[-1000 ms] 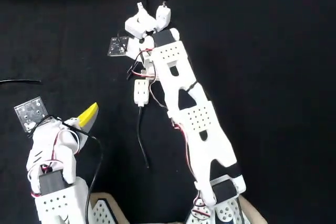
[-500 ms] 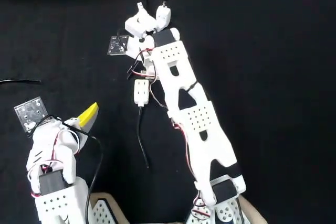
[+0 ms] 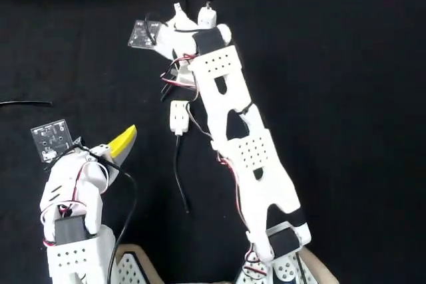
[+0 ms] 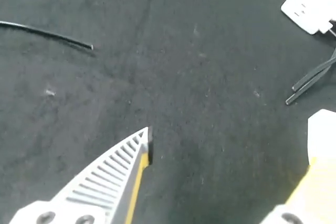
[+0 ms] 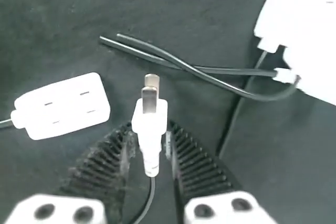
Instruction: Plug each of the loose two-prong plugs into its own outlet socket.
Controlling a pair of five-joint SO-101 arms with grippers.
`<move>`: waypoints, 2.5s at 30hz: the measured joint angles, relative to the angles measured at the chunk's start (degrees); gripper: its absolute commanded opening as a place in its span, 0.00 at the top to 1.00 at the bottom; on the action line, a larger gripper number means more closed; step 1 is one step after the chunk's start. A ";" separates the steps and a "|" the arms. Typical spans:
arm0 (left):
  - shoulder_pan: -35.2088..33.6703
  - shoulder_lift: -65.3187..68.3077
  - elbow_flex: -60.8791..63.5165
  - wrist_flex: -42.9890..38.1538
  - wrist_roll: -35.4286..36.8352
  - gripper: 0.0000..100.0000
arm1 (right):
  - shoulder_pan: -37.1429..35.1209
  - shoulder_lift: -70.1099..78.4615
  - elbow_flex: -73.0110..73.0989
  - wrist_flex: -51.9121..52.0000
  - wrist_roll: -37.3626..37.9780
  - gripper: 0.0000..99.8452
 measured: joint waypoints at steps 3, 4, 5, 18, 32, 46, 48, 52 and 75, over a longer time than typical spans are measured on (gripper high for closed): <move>0.00 0.00 0.00 -0.26 0.00 0.55 | -0.88 -1.58 0.00 0.18 -0.62 0.99; 0.09 0.00 0.00 -0.70 0.00 0.55 | -1.49 -1.93 0.00 0.18 -1.05 0.99; 0.26 0.00 0.00 -1.49 0.00 0.55 | -2.02 -2.11 0.00 0.18 -1.49 0.99; 1.05 0.00 0.00 -10.29 8.88 0.55 | -15.56 -12.40 21.98 0.18 -6.51 0.99; 0.88 -0.53 0.00 -10.37 9.58 0.55 | -21.01 -25.05 30.33 0.18 -16.09 0.99; 0.97 -0.62 0.00 -10.46 9.67 0.55 | -22.68 -38.07 42.29 0.18 -16.79 0.99; 0.97 -0.62 0.00 -10.37 9.67 0.55 | -22.68 -41.41 44.92 0.18 -16.79 0.99; 0.97 -0.35 0.00 -10.29 9.58 0.55 | -23.30 -47.82 48.35 0.18 -16.79 0.99; 1.05 -0.09 0.00 -9.85 9.32 0.55 | -23.21 -51.96 56.62 -4.48 -21.98 0.99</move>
